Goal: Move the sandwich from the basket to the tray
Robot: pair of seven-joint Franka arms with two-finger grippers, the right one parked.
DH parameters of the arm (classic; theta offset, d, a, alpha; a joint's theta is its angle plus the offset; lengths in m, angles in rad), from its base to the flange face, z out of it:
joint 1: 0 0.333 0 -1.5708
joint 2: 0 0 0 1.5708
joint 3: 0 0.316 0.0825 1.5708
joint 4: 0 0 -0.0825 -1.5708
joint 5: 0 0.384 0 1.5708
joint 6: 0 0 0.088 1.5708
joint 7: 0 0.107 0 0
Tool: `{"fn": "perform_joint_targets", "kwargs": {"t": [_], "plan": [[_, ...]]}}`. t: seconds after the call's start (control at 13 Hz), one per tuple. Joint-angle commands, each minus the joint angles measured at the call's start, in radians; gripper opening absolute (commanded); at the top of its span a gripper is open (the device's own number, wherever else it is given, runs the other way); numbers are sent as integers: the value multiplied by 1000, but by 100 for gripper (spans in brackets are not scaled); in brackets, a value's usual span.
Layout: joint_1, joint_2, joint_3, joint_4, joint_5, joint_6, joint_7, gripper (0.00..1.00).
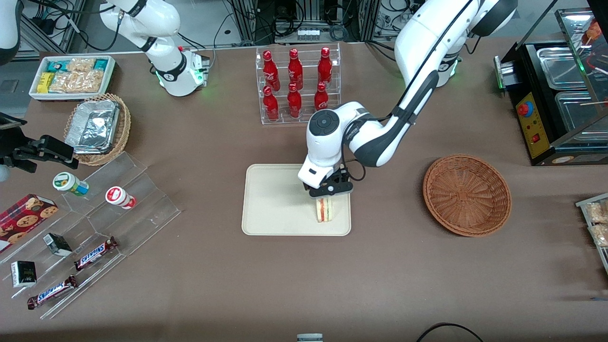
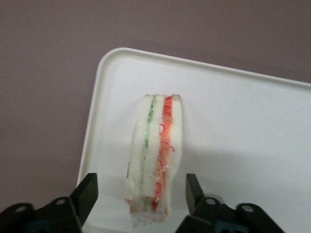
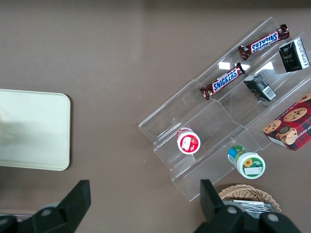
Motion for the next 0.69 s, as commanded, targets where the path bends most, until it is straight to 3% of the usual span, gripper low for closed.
{"fn": "perform_joint_targets", "kwargs": {"t": [0.0,0.23,0.62], "plan": [[-4,-108,4,-4,10,-148,-69,100],[8,-189,7,2,-40,-247,-74,100],[126,-397,5,46,-126,-461,-23,100]]}}
